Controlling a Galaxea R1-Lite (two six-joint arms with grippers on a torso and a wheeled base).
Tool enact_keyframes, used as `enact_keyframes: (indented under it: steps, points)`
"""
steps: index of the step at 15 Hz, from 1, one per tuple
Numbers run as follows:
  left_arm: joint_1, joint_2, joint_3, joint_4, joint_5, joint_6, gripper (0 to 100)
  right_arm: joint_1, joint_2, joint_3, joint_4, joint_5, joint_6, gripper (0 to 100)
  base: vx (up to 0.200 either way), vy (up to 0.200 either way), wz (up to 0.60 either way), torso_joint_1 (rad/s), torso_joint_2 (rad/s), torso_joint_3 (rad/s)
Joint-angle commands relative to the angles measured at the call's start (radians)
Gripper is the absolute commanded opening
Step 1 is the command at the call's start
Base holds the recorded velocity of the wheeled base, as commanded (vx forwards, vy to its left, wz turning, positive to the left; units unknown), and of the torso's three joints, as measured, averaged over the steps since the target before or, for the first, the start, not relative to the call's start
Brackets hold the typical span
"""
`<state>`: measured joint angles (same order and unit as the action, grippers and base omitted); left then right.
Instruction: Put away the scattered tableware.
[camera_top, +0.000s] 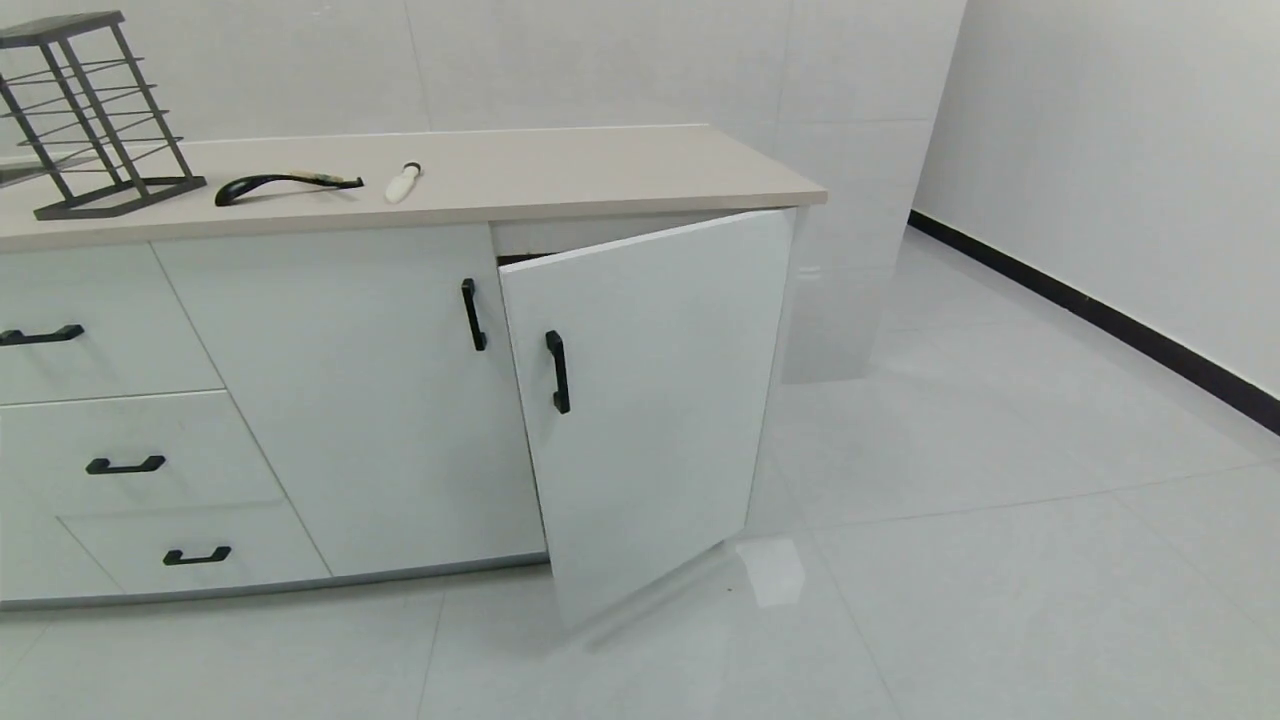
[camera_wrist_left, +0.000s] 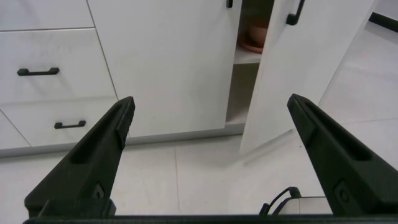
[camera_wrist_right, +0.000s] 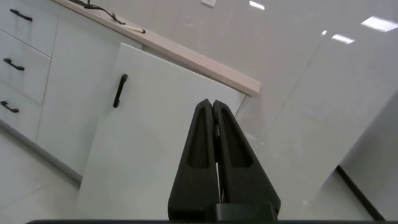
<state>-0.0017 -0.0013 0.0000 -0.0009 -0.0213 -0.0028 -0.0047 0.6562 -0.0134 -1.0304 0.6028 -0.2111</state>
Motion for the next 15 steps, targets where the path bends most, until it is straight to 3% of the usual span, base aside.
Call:
enact_keyframes:
  steps: [1,3,5,7,9,15]
  points:
    - [0.000,0.001,0.000,0.001,0.000,0.000,100,-0.041,-0.420,0.010,0.253,0.002,-0.010,0,0.000,0.000,0.00,0.000,0.00,0.000]
    - [0.000,0.001,0.000,0.001,0.000,0.000,100,-0.041,-0.564,0.013,0.428,0.000,-0.013,0,0.000,0.000,0.00,0.000,0.00,0.000]
    - [0.000,0.001,0.000,0.001,0.000,0.001,100,-0.037,-0.587,0.013,0.515,-0.038,-0.022,0,0.000,0.000,0.00,0.000,0.00,0.000]
    - [0.000,0.001,0.000,0.001,0.003,0.004,100,-0.037,-0.587,0.013,0.748,-0.250,-0.001,0,0.000,0.000,0.00,0.000,0.00,0.000]
    - [0.000,0.001,0.000,-0.001,0.007,0.001,100,-0.032,-0.589,0.010,1.033,-0.538,0.148,0,0.000,0.100,0.00,0.004,0.00,0.001]
    - [0.000,0.001,0.000,0.001,0.006,0.007,100,0.008,-0.653,0.012,1.037,-0.560,0.219,0,0.167,0.167,0.00,0.000,0.00,0.003]
